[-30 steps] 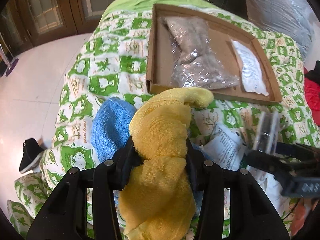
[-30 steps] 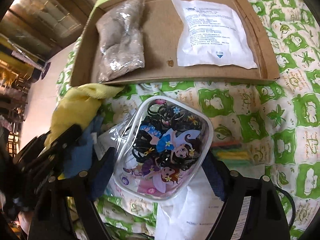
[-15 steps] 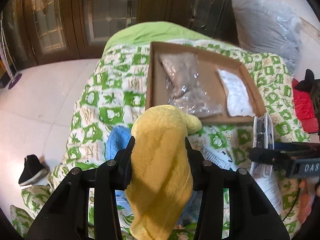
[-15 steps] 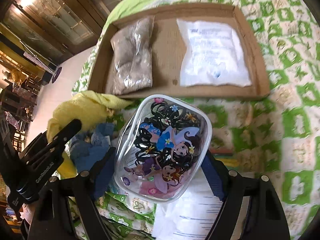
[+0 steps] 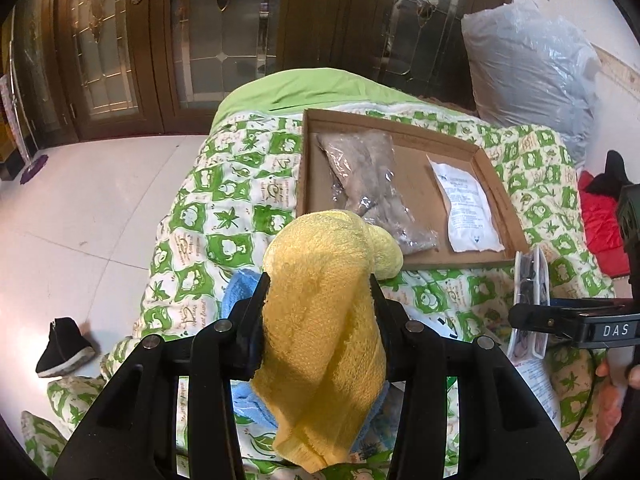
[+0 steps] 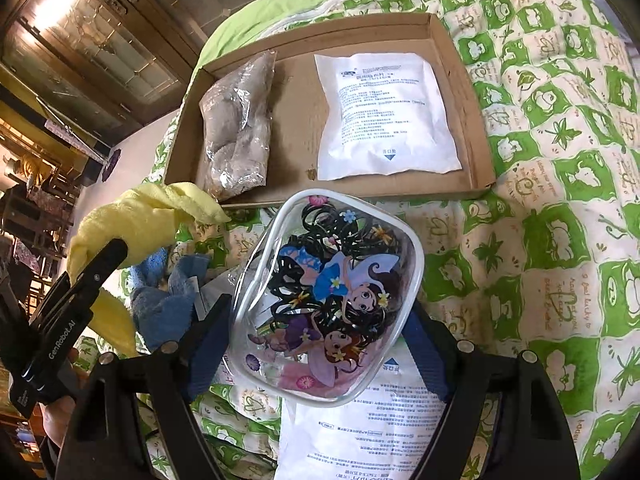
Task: Organize soft objects
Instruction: 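Place the yellow towel in the tray with left tool while right tool places the cartoon pouch there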
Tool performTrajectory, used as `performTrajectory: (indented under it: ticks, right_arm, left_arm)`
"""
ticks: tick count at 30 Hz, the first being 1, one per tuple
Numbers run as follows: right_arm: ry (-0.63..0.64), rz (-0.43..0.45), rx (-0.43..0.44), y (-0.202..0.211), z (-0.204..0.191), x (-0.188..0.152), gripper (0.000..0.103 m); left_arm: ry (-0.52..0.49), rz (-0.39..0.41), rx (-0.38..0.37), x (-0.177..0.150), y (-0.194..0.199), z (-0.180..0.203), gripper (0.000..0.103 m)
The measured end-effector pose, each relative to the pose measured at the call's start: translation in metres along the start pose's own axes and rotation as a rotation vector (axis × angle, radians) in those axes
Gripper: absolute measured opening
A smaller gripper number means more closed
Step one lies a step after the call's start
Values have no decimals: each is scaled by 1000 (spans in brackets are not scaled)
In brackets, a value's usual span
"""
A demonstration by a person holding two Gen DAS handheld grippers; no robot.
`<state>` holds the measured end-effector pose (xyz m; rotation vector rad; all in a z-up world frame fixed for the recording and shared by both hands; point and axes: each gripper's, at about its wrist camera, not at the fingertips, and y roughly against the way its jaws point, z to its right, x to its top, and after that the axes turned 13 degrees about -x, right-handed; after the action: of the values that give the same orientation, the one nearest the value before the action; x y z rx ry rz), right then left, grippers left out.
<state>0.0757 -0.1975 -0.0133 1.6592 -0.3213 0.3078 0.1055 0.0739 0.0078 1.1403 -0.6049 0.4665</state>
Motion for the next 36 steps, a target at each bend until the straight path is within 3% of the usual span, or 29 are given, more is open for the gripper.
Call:
performTrajectory:
  ticks: [15,36]
  right_arm:
    - [7,16,-4,9,2,-4,82]
    - [48,24,-22,11,0,3,82]
  left_arm:
    - [46,57,-15,18,17,1,42]
    - [-53,64,43,42,15,29,42]
